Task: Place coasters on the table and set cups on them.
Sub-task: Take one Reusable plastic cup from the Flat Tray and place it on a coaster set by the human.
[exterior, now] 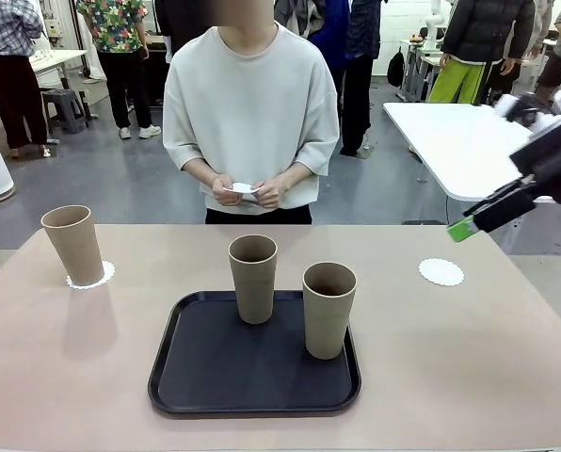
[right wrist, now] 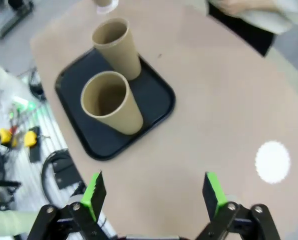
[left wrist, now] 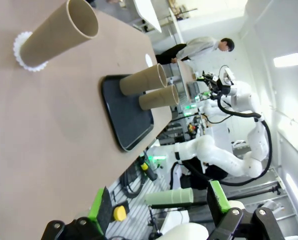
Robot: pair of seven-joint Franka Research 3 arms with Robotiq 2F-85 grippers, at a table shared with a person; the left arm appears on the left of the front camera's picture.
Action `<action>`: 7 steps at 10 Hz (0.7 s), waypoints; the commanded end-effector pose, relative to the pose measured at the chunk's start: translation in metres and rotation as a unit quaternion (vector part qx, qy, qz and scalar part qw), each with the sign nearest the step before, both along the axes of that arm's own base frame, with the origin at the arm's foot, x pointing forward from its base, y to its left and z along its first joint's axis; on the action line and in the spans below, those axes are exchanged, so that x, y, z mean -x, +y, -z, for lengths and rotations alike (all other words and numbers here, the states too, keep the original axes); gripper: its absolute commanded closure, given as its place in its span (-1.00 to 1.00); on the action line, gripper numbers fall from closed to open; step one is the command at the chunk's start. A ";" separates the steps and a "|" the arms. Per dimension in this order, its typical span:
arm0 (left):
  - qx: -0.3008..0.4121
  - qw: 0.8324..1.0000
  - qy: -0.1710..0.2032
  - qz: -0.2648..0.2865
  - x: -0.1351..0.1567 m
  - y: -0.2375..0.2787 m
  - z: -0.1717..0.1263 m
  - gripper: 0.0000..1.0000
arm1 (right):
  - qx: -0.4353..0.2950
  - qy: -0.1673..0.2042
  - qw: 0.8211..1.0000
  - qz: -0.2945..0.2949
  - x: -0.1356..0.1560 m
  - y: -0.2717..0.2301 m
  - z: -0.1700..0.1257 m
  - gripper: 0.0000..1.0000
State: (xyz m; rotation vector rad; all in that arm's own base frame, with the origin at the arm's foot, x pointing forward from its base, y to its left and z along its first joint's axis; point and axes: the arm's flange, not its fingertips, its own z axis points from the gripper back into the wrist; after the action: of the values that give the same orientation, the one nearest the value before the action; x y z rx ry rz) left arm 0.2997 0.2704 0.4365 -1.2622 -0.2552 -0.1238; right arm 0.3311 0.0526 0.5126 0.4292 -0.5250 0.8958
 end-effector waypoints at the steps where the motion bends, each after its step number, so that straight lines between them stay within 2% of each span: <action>1: 0.000 1.000 0.001 -0.006 0.000 0.001 -0.003 -1.00 | 0.035 0.008 0.997 -0.064 0.022 0.026 0.046 -1.00; 2: 0.000 1.000 0.001 -0.006 0.000 0.001 -0.003 -1.00 | 0.059 0.019 0.994 -0.093 0.034 0.034 0.052 -1.00; 3: 0.000 1.000 0.001 -0.006 0.000 0.001 -0.003 -1.00 | 0.047 0.042 0.995 -0.075 0.038 0.028 0.052 -1.00; 4: 0.000 1.000 0.001 -0.006 0.000 0.001 -0.003 -1.00 | 0.038 0.015 0.997 -0.061 0.001 0.037 0.019 -1.00; 7: 0.000 1.000 0.001 -0.006 0.000 0.001 -0.003 -1.00 | 0.043 0.024 0.996 -0.073 0.004 0.041 0.022 -1.00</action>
State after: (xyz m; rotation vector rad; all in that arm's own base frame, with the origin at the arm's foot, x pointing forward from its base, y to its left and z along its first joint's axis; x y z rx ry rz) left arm 0.2997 0.2704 0.4365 -1.2620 -0.2551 -0.1236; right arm 0.3287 0.0877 0.4946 0.4169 -0.4305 1.0460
